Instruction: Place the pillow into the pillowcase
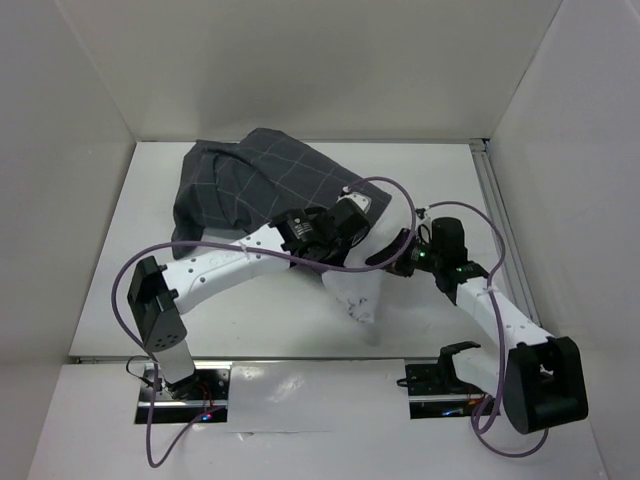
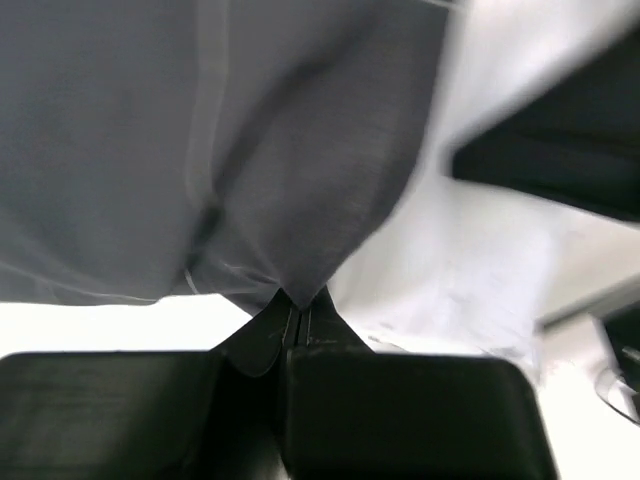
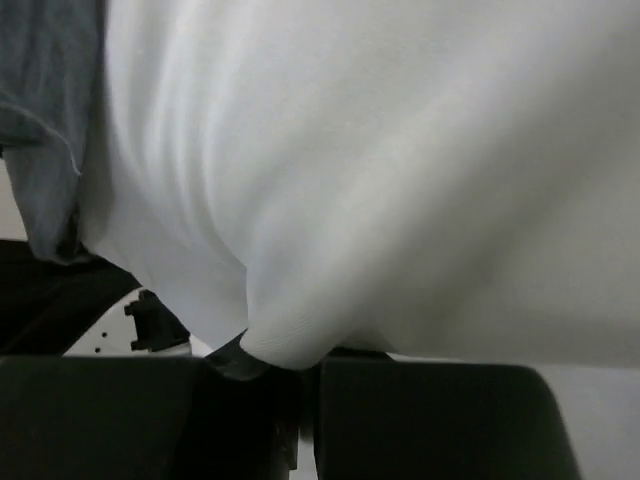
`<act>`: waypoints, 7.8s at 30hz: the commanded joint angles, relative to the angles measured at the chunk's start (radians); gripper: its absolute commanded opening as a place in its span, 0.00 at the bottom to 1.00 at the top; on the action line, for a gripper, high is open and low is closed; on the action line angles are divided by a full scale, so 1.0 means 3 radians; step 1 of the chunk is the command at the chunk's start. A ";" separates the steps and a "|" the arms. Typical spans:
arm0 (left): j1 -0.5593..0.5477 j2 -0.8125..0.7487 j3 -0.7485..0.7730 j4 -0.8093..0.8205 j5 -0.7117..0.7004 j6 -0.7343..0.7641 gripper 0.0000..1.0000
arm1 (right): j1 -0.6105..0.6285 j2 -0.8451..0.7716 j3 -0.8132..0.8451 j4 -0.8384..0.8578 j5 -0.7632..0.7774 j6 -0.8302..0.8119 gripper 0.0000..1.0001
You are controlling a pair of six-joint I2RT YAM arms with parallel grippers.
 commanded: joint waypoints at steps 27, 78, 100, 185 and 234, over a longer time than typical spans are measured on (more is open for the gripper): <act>0.0737 -0.0472 0.0418 0.0501 0.2495 0.0145 0.85 | 0.1177 0.0581 -0.0328 0.2429 0.0629 0.0841 0.00; 0.1387 0.0755 0.2009 -0.0074 0.2503 0.0228 0.00 | 0.0860 0.1533 0.0425 0.2969 -0.0378 0.0778 0.00; 0.1013 0.0654 0.1790 0.0629 0.2397 -0.0090 0.75 | 0.0682 0.1644 -0.0159 0.3626 0.0461 0.1285 0.00; 0.0891 -0.2006 -0.1985 0.2360 0.0984 -0.0259 0.00 | 0.1004 0.1654 0.2371 0.1436 0.0665 0.0078 0.00; 0.1136 0.1148 0.1943 0.0033 -0.0916 0.0677 0.88 | 0.0288 0.0104 0.0342 0.0427 0.0932 0.0032 0.85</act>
